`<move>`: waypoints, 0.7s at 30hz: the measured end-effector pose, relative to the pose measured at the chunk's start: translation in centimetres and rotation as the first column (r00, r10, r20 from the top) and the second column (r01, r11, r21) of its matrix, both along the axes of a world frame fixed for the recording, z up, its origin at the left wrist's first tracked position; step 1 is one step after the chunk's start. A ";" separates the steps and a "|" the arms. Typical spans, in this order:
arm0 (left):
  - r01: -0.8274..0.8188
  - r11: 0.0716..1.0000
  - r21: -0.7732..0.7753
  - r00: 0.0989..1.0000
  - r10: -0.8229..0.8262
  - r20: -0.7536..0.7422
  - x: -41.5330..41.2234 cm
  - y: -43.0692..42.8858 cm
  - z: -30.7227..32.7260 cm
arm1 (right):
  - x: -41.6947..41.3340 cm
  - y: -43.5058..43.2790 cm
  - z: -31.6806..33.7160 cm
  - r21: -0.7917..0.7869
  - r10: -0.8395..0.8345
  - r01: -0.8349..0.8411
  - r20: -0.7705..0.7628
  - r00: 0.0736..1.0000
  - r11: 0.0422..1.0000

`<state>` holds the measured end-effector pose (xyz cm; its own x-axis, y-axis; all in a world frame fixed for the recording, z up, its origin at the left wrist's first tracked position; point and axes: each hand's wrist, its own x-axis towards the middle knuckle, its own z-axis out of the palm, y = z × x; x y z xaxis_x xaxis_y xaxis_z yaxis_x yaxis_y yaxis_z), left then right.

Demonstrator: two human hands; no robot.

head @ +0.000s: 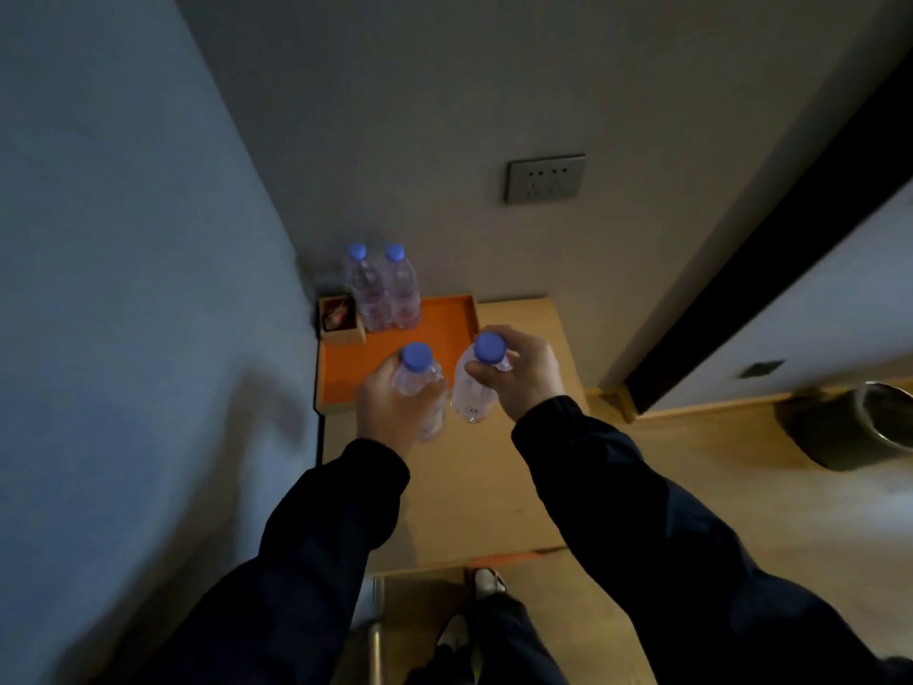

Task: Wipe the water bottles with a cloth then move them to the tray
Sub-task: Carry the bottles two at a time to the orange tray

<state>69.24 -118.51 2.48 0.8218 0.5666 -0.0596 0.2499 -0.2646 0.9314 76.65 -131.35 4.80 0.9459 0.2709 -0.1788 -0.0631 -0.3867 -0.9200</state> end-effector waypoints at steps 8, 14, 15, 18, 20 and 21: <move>-0.022 0.997 0.072 0.999 0.024 -0.027 7.2 5.3 -4.2 | 9.3 5.5 -5.6 0.027 0.203 -0.203 0.008 0.979 0.979; 0.058 0.993 0.099 0.998 -0.057 -0.015 11.4 9.4 -8.1 | 13.3 9.6 -10.1 0.074 0.284 -0.285 0.017 0.959 0.956; 0.052 0.993 0.105 0.999 -0.050 -0.016 12.0 10.2 -8.8 | 14.0 10.3 -10.8 0.076 0.290 -0.291 0.018 0.957 0.954; -0.009 0.991 0.132 1.000 0.010 -0.008 13.7 12.3 -11.0 | 15.2 12.3 -12.4 0.051 0.307 -0.308 0.021 0.951 0.950; -0.035 0.988 0.150 0.999 0.035 0.003 14.5 13.3 -11.7 | 15.9 13.2 -13.0 0.019 0.318 -0.319 0.031 0.947 0.948; -0.031 0.988 0.152 1.000 0.032 -0.001 14.9 13.7 -11.9 | 16.2 13.6 -13.1 0.009 0.315 -0.315 0.033 0.949 0.949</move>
